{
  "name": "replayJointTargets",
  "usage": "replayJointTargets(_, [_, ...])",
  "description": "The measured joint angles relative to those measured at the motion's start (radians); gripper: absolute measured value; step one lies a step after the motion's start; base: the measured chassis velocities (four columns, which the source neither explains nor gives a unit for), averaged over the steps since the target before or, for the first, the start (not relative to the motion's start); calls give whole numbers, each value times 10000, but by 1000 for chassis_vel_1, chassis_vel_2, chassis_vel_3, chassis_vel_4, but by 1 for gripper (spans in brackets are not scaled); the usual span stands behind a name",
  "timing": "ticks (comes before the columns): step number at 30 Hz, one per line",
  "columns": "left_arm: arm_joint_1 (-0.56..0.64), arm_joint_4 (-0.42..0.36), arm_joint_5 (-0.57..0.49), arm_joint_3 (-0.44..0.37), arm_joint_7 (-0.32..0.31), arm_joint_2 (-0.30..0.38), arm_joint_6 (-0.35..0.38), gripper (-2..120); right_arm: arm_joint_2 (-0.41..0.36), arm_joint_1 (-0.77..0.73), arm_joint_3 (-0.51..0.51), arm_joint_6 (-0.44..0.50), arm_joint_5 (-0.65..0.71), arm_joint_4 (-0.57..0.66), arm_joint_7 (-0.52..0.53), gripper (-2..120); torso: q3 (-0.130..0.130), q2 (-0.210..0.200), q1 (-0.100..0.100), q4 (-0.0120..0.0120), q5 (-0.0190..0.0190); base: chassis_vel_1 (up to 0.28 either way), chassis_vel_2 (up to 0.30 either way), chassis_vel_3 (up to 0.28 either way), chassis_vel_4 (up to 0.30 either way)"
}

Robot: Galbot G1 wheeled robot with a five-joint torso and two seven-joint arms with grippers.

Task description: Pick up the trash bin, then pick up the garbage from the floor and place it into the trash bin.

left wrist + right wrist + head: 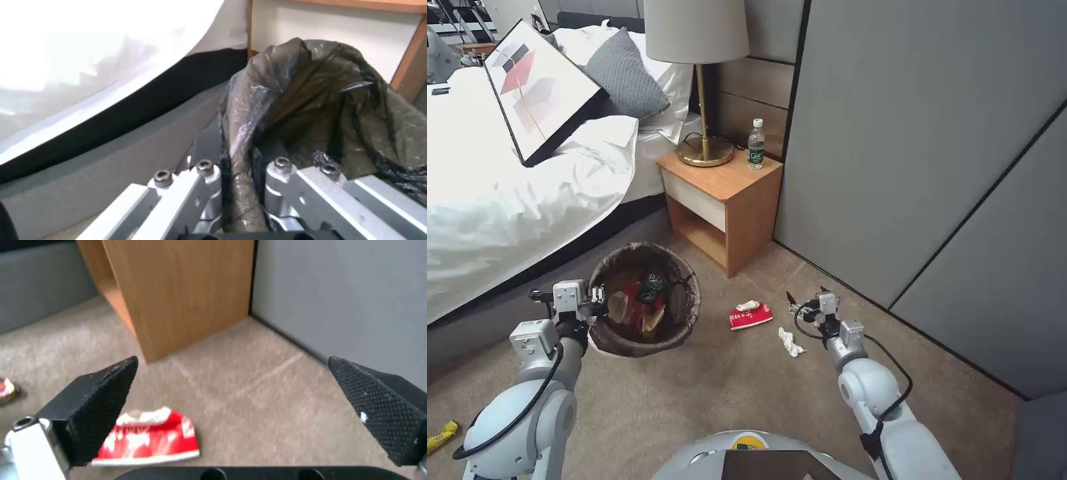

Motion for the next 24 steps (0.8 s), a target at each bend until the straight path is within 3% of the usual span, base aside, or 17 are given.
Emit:
replayJointTargets(10, [-70, 23, -101, -36, -41, 58, 12, 7, -511, 556, -664, -586, 1146, -1576, -358, 100, 0, 0, 0, 0, 0, 0, 0, 0, 0])
replayJointTargets(24, [-65, -242, -273, -156, -98, 118, 120, 7, -196, 1298, -1520, -550, 1270, -3808, -534, 100, 0, 0, 0, 1, 0, 0, 0, 0, 0])
